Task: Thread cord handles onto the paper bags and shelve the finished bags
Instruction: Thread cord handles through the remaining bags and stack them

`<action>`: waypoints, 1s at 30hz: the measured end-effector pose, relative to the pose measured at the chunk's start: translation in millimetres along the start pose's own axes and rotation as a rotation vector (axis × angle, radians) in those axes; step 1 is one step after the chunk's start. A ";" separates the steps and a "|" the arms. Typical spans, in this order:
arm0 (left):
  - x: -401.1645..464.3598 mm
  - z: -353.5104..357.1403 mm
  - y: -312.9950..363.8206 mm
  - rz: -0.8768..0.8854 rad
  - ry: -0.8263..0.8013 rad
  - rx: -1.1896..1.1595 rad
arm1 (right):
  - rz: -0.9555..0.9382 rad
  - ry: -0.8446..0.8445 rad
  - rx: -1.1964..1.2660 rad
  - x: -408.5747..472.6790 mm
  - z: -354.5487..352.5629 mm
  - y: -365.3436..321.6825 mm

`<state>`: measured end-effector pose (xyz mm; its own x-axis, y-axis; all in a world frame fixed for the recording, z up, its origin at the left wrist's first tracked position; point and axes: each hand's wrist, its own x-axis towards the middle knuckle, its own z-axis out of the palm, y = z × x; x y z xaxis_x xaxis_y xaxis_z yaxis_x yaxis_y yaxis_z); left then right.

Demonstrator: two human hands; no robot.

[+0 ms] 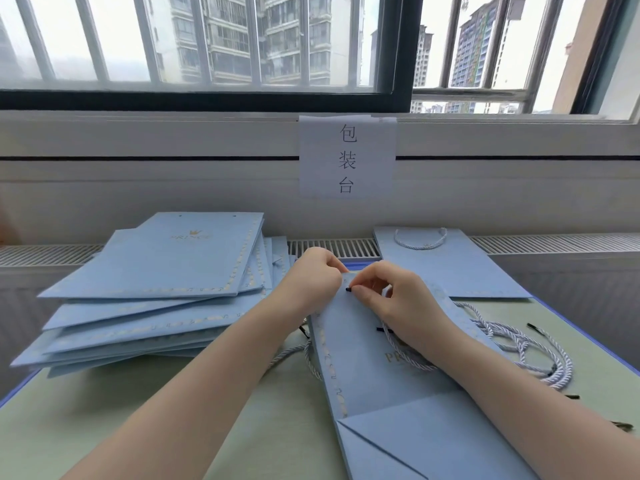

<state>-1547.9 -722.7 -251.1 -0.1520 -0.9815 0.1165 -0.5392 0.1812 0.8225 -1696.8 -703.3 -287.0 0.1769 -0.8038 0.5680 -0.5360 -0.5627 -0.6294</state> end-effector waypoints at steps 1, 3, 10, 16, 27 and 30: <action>-0.7 -0.6 0.8 0.002 -0.001 -0.002 | -0.002 0.014 -0.023 0.6 0.7 0.7; -1.4 -1.1 2.3 0.011 0.005 0.002 | -0.010 0.039 -0.056 1.9 1.6 2.1; -2.6 -1.2 3.8 0.051 0.027 0.050 | 0.054 -0.054 -0.088 3.7 -1.7 1.8; -1.3 -2.2 5.5 0.126 0.067 0.138 | 0.002 -0.022 -0.097 3.4 -1.3 -1.6; -5.9 -6.5 5.0 -0.022 0.034 0.020 | -0.076 -0.019 -0.091 0.6 0.0 -2.5; -6.7 -5.9 6.3 -0.025 0.030 0.027 | -0.063 -0.023 -0.057 0.3 0.5 -2.7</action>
<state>-1545.3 -715.3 -243.3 -0.1131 -0.9871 0.1132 -0.5643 0.1575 0.8104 -1694.9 -702.2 -285.4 0.2303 -0.7720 0.5924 -0.5692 -0.6006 -0.5615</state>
